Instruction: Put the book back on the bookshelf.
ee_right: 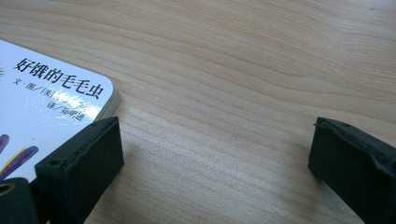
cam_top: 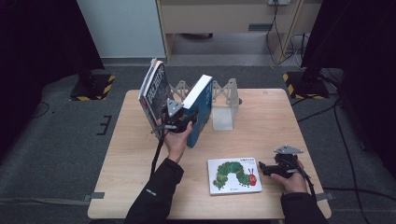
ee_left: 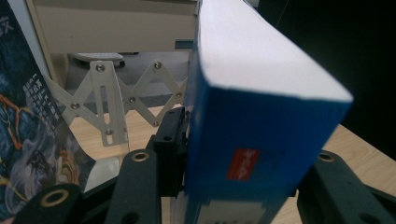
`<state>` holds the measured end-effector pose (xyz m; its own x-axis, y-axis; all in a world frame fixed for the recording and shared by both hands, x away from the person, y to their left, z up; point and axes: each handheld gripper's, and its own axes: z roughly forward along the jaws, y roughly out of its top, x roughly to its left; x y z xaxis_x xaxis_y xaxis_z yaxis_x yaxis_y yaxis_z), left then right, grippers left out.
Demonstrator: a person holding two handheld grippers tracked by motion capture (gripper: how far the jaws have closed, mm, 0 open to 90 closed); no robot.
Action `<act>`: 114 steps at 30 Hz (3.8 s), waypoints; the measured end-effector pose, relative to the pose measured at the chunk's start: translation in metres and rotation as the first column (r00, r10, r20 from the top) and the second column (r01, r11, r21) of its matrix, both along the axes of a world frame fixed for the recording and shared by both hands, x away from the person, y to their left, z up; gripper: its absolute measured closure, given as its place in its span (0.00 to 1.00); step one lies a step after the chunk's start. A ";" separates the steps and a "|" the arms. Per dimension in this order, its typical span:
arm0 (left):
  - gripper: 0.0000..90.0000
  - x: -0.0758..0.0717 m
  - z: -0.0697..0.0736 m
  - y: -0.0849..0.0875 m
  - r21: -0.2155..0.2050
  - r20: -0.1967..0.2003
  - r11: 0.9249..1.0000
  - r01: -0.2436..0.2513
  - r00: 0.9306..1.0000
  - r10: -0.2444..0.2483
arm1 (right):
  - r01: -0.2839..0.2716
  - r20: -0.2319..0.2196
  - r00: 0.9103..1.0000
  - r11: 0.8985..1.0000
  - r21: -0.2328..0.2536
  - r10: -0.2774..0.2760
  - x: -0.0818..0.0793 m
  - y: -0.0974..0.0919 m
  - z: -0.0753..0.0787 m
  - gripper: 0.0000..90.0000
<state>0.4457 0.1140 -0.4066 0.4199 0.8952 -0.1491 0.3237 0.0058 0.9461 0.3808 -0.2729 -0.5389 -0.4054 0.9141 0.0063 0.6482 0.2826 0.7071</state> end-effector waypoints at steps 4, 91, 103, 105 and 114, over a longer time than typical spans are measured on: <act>0.65 0.001 0.001 -0.003 0.016 0.007 0.999 -0.034 0.999 0.034 | 0.001 0.001 1.000 1.000 -0.002 -0.001 0.000 0.000 0.000 0.04; 0.62 0.025 -0.010 -0.041 0.019 -0.080 1.000 0.012 0.997 -0.011 | 0.001 0.001 1.000 1.000 -0.001 -0.001 0.000 0.000 0.000 0.03; 0.59 0.023 -0.015 -0.044 0.021 -0.059 0.999 0.046 0.997 -0.044 | 0.000 0.000 1.000 1.000 0.000 0.000 0.000 0.000 0.000 0.03; 0.59 0.022 -0.016 -0.041 0.022 -0.055 0.998 0.065 0.996 -0.064 | -0.001 0.000 1.000 1.000 0.000 0.001 0.000 0.000 0.000 0.03; 0.60 0.024 -0.013 -0.045 0.015 -0.076 0.999 0.048 0.996 -0.046 | -0.001 0.001 1.000 1.000 -0.001 0.001 0.000 0.000 0.000 0.03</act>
<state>0.4695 0.0687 -0.4198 0.4497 0.8774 -0.1672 0.3937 -0.0267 0.9189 0.3811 -0.2728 -0.5391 -0.4067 0.9136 0.0052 0.6474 0.2841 0.7072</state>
